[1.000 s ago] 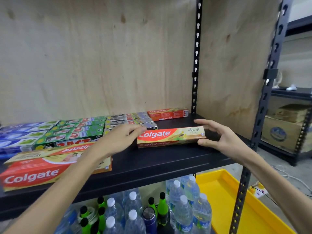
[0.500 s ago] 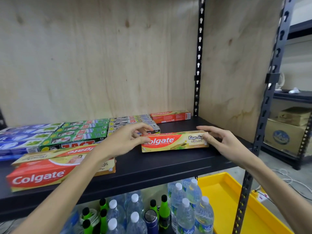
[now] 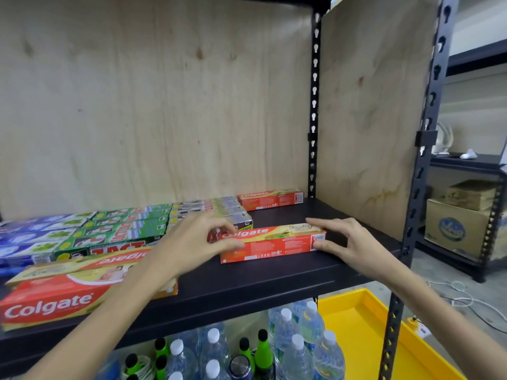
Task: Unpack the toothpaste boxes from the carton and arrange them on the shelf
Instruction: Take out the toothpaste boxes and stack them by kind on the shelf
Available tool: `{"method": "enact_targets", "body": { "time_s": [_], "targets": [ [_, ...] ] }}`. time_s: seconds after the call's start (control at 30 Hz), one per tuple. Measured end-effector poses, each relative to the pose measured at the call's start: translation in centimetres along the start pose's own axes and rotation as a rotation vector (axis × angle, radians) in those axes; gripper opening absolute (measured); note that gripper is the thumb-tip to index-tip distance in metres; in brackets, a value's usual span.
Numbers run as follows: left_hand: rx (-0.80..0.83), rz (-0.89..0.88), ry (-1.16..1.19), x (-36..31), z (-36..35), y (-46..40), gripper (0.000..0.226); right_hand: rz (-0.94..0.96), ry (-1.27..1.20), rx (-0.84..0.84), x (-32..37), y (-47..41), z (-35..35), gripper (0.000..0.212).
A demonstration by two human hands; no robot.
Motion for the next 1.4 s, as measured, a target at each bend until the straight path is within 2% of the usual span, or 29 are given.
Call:
{"method": "enact_targets", "body": {
  "time_s": [0.07,0.23,0.37,0.57,0.67,0.73,0.87,0.97,1.03,1.13,1.2,1.3,1.4],
  "targets": [
    [0.032,-0.047,-0.098,-0.1,-0.2,0.1,0.063,0.005,0.035,0.002,0.1,-0.1,0.2,0.056],
    [0.172,-0.134,-0.189,-2.2,-1.2,-1.1,0.051,-0.043,0.097,-0.031,-1.8,-1.1,1.0,0.051],
    [0.113,-0.239,-0.294,-5.4,-3.3,-3.6,0.05,-0.14,0.255,-0.144,-3.9,-1.8,2.1,0.048],
    [-0.028,-0.14,-0.32,-5.7,-5.5,-8.3,0.037,-0.207,0.39,-0.197,-4.2,-4.3,2.9,0.056],
    [-0.063,-0.039,-0.369,-4.7,-6.0,-10.6,0.035,-0.196,0.57,-0.189,-3.9,-6.5,2.0,0.065],
    [-0.074,0.069,-0.32,-3.4,-6.5,-12.1,0.034,-0.189,0.596,-0.185,-4.5,-8.7,1.2,0.062],
    [-0.064,0.271,-0.208,-0.5,-7.3,-14.4,0.035,-0.196,0.556,-0.18,-5.6,-12.4,0.3,0.06],
    [-0.088,0.359,-0.158,1.7,-7.6,-15.8,0.031,-0.162,0.391,-0.161,-6.2,-14.8,-0.8,0.06],
    [-0.085,0.389,-0.11,3.0,-7.7,-16.5,0.04,-0.147,0.289,-0.156,-6.9,-15.8,-1.6,0.062],
    [-0.063,0.431,-0.078,4.4,-7.5,-17.1,0.062,-0.116,0.101,-0.173,-8.1,-16.6,-1.9,0.046],
    [-0.056,0.464,-0.04,5.2,-7.0,-17.2,0.073,-0.104,0.02,-0.189,-8.5,-17.1,-1.6,0.044],
    [-0.007,0.497,0.019,6.5,-6.7,-17.5,0.081,-0.064,-0.007,-0.17,-9.1,-18.3,-1.9,0.043],
    [0.01,0.505,0.048,7.1,-6.6,-18.1,0.079,-0.03,0.043,-0.155,-9.7,-19.1,-2.6,0.041]
  ]
}}
Point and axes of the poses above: each hand's wrist, its own y-axis away from the middle knuckle, its own z-axis out of the back of the hand, x = y × z, the point moved 6 cm from there along -y, towards the middle knuckle
